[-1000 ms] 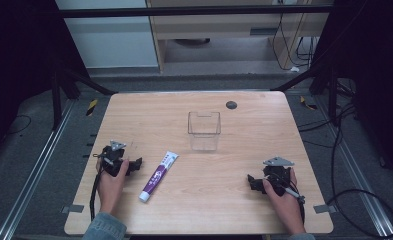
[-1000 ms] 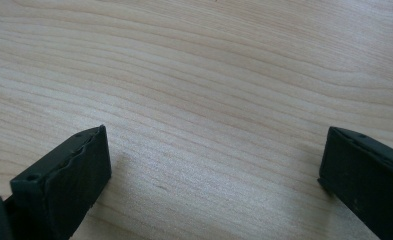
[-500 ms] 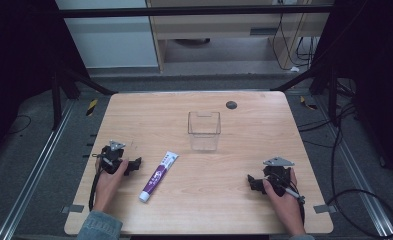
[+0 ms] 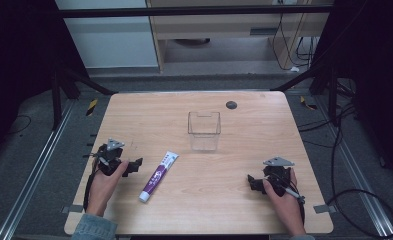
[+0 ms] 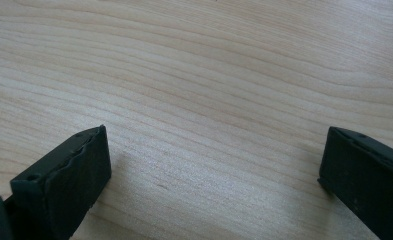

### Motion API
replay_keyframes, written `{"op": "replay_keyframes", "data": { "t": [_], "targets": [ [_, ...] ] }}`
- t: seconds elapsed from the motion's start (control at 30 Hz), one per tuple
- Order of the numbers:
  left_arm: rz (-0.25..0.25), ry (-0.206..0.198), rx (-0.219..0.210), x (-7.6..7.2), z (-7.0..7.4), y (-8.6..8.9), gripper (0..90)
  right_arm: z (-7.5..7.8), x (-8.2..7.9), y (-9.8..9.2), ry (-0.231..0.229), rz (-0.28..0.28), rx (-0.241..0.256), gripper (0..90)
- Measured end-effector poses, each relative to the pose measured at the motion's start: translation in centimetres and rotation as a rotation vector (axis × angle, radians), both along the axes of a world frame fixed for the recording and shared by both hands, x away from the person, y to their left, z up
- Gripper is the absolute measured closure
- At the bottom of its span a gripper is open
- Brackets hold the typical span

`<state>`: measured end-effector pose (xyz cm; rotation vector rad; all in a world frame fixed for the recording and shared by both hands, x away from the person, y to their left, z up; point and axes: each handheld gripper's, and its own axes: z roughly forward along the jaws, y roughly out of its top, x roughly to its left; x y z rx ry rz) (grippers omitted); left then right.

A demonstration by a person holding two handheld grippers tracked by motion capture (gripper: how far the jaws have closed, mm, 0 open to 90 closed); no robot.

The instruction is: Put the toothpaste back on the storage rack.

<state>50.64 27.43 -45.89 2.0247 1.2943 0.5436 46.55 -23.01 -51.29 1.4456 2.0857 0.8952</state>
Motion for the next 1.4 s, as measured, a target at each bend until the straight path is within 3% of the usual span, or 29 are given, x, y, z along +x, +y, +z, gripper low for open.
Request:
{"op": "replay_keyframes", "data": {
  "t": [0.03, 0.13, 0.27, 0.33, 0.43, 0.53, 0.77, 0.87, 1.07, 1.2, 1.27, 1.4],
  "targets": [
    [0.0, 0.0, 0.0, 0.0, 0.0, 0.0, 3.4, 0.0, 0.0, 0.0, 0.0, 0.0, 0.0, 0.3],
    [-0.073, 0.026, 0.05, -0.7, 0.5, -1.9, 3.5, 0.0, 0.0, 0.0, 0.001, -0.002, 0.0, 0.3],
    [-0.131, 0.066, 0.051, -1.2, 0.8, -3.5, 4.5, 0.0, 0.0, 0.0, 0.001, 0.0, -0.003, 0.3],
    [-0.144, 0.094, 0.065, -1.5, 0.7, -4.2, 4.8, 0.0, 0.0, 0.0, 0.001, 0.0, -0.002, 0.3],
    [-0.174, 0.128, 0.123, -1.8, 0.4, -5.2, 6.6, 0.0, 0.0, 0.0, 0.001, 0.0, -0.002, 0.3],
    [-0.197, 0.155, 0.139, -1.8, 0.3, -5.7, 7.6, 0.0, 0.0, 0.0, 0.001, 0.001, -0.002, 0.3],
    [-0.219, 0.183, 0.141, -1.9, 0.6, -6.5, 12.1, 0.0, 0.0, 0.0, 0.001, 0.001, -0.002, 0.3],
    [-0.258, 0.196, 0.135, -1.8, 0.6, -7.0, 13.9, 0.0, 0.0, 0.0, 0.001, 0.001, -0.003, 0.3],
    [-0.28, 0.216, 0.175, -1.5, 0.6, -7.8, 17.0, 0.0, 0.0, 0.0, 0.002, 0.001, -0.001, 0.3],
    [-0.284, 0.232, 0.165, -1.3, 0.6, -8.3, 19.3, 0.0, 0.0, 0.0, 0.001, 0.002, -0.001, 0.3],
    [-0.295, 0.234, 0.191, -1.1, 0.6, -8.7, 20.6, 0.0, 0.0, 0.0, 0.001, 0.001, -0.001, 0.3],
    [-0.302, 0.244, 0.194, -0.8, 0.4, -9.2, 24.7, 0.0, 0.0, 0.0, 0.001, 0.002, -0.001, 0.3]
  ]
}}
